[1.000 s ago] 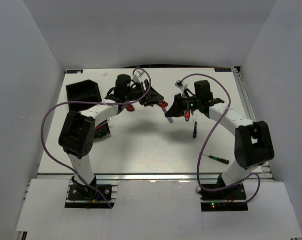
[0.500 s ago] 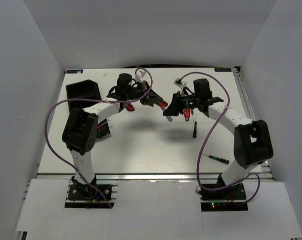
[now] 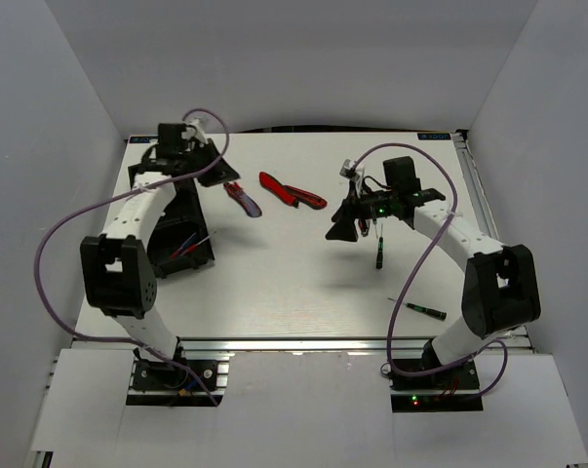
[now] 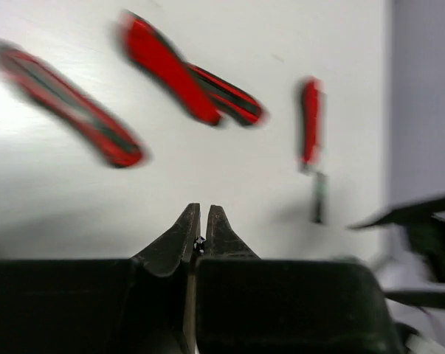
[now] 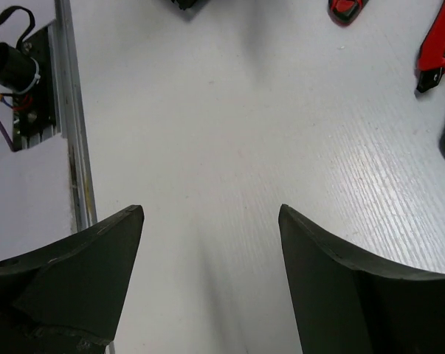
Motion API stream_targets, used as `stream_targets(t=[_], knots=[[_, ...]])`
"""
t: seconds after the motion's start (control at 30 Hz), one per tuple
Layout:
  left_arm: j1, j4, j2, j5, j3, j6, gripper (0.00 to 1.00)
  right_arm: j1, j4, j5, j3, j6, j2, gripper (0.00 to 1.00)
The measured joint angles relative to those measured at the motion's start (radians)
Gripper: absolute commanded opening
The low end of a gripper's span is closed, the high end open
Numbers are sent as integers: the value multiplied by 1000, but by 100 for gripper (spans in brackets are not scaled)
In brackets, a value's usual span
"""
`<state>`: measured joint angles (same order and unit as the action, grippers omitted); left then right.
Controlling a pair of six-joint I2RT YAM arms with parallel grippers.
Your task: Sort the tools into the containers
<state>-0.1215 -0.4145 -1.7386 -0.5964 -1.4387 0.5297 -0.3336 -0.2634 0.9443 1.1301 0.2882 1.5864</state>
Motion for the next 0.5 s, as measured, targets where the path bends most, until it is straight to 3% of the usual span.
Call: stream_targets(t=[0.2, 0.33, 0.5], knots=[[35, -243, 172, 361, -63, -349, 0, 35, -73, -2, -28, 121, -45, 81], [14, -309, 259, 593, 14, -523, 0, 49, -106, -6, -33, 156, -45, 81], [16, -343, 245, 822, 126, -663, 0, 58, -129, -6, -33, 173, -45, 81]])
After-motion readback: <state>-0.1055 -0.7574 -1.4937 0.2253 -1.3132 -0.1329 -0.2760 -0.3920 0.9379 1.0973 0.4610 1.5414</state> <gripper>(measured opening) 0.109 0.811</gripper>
